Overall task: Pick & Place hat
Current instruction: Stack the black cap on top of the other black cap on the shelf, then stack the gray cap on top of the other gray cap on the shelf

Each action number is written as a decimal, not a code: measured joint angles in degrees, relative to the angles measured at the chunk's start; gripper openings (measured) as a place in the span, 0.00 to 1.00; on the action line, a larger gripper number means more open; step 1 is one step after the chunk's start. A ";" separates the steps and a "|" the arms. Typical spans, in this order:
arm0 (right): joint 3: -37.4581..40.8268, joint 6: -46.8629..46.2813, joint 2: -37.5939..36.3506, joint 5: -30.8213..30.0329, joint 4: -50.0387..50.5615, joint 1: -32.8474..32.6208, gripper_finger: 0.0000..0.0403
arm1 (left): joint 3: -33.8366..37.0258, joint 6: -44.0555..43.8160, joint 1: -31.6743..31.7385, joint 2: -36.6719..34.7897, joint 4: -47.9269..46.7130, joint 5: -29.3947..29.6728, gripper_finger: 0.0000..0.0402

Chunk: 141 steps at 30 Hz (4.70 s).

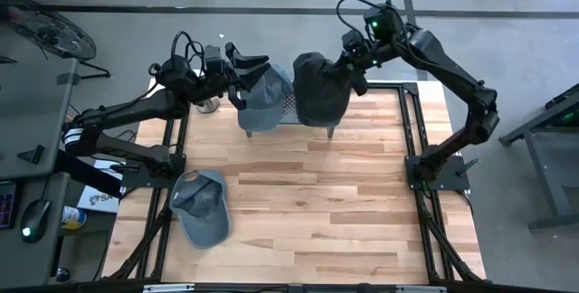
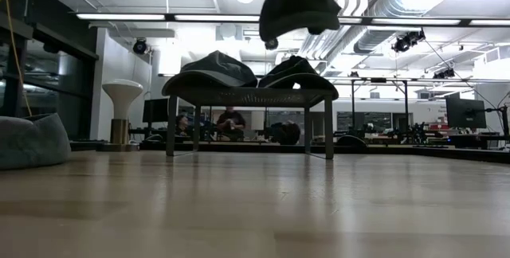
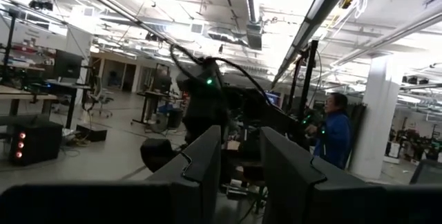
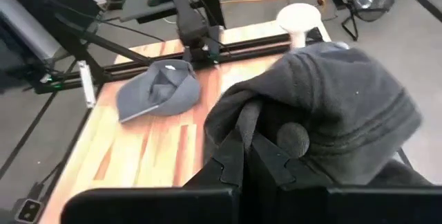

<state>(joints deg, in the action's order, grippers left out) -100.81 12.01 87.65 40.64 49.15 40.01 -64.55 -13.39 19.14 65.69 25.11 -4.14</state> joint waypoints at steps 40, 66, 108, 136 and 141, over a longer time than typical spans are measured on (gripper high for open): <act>6.90 0.05 4.21 -2.91 -4.23 0.86 0.00 | -0.04 -0.63 -0.02 0.04 0.47 -0.92 0.25; 6.88 4.04 5.46 -11.24 -3.98 1.23 0.03 | -0.04 -0.63 -0.02 0.04 0.51 -0.83 0.25; 6.79 4.99 4.15 -17.78 -8.37 1.25 0.47 | -0.04 -0.42 -0.02 0.05 0.49 -0.85 0.25; 6.75 -5.14 -10.91 -17.56 -16.06 -1.14 0.47 | -0.07 -4.15 -0.02 -14.41 -44.73 0.62 0.25; 6.75 -7.52 -13.23 -18.23 -16.01 -3.90 0.47 | -0.07 -6.44 -0.02 -14.75 -56.50 -0.86 0.25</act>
<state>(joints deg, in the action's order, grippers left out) -94.06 4.49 74.42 22.41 33.15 36.10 -64.62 -19.83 19.11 50.94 -31.38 -5.00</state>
